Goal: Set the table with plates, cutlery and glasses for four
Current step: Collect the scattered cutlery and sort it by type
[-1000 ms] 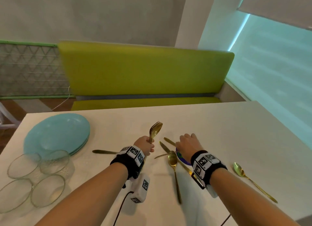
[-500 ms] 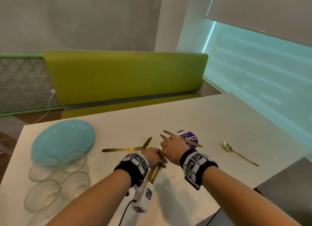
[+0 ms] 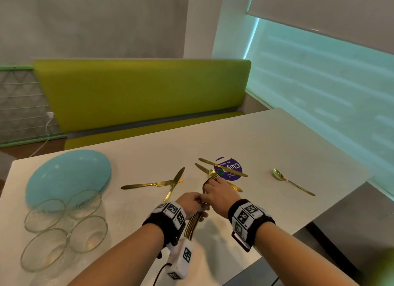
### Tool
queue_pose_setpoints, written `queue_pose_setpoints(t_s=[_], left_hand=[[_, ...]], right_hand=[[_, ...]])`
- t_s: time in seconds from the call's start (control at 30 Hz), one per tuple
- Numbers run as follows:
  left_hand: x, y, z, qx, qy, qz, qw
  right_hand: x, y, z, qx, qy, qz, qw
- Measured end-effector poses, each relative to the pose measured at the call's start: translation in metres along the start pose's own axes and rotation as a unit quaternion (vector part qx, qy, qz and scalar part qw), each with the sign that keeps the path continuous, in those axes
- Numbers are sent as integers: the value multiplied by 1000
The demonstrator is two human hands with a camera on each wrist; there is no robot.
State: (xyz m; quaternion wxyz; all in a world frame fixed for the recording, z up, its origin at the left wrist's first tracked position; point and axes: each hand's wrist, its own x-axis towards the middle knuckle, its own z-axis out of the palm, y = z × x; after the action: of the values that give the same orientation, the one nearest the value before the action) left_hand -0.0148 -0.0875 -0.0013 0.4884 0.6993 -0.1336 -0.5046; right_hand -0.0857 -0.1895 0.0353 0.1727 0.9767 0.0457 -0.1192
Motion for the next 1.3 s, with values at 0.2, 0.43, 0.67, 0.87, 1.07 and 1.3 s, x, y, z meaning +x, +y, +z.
queue_pose_setpoints(t_s=[0.2, 0.43, 0.67, 0.87, 1.07, 1.3], left_hand=[[20, 4, 1, -3, 40, -33, 999], [48, 13, -5, -56, 96, -64, 992], [60, 19, -8, -116, 108, -100, 982], [67, 17, -5, -135, 116, -93, 980], [73, 21, -2, -153, 135, -70, 976], [83, 34, 10, -162, 150, -41, 975]], right_hand=[[7, 14, 26, 112, 63, 79, 989], [12, 54, 77, 211, -42, 190, 958], [37, 65, 99, 327, -143, 317, 879], [53, 63, 103, 345, -174, 353, 852], [56, 70, 100, 399, -179, 358, 825], [37, 96, 79, 696, -40, 268, 665]])
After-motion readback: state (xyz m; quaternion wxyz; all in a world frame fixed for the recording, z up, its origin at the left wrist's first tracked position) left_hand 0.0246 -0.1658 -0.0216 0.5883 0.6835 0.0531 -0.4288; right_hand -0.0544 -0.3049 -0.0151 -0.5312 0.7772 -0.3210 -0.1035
